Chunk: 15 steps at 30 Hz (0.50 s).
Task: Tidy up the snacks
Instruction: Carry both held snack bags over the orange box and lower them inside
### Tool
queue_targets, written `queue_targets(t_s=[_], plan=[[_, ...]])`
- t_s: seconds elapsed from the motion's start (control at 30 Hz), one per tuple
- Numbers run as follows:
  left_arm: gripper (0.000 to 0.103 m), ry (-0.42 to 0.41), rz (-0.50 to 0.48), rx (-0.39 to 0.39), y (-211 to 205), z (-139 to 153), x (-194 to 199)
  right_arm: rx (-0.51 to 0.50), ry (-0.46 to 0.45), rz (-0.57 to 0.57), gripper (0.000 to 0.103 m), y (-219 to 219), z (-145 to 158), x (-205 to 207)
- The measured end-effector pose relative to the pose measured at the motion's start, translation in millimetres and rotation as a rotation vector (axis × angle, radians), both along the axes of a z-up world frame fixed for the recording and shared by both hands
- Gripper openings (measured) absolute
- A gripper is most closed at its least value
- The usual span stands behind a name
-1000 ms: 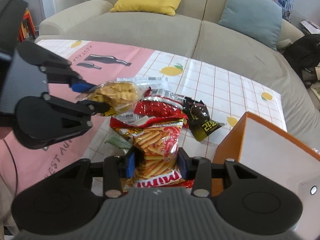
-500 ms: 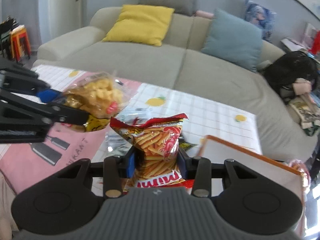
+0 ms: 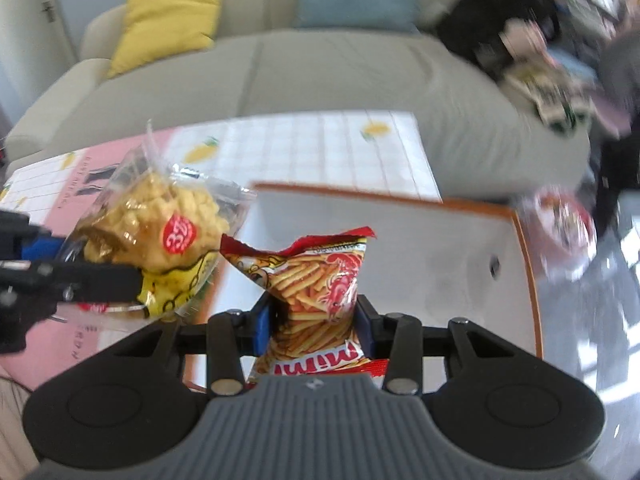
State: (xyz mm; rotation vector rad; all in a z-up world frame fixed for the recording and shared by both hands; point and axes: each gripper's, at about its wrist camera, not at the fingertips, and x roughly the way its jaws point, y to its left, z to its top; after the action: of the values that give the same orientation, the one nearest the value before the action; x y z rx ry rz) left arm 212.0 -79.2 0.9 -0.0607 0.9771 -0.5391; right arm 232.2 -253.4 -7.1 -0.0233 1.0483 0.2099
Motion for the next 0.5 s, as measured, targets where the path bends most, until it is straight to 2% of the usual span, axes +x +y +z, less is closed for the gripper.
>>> queue_targets(t_s=[0.1,0.23,0.37,0.5], plan=[[0.027,0.057,-0.006,0.023,-16,-18,11,0.011,0.059,-0.030,0.041,-13,-18,5],[0.027,0.164,-0.010,0.016,-29,-42,27,-0.014,0.130,-0.051,0.041,-25,-46,17],[0.027,0.222,-0.005,0.055,-39,-62,35,-0.025,0.194,-0.048,0.041,-35,-67,25],[0.027,0.297,0.021,0.061,-39,-81,42,-0.049,0.231,-0.028,0.041,-31,-82,34]])
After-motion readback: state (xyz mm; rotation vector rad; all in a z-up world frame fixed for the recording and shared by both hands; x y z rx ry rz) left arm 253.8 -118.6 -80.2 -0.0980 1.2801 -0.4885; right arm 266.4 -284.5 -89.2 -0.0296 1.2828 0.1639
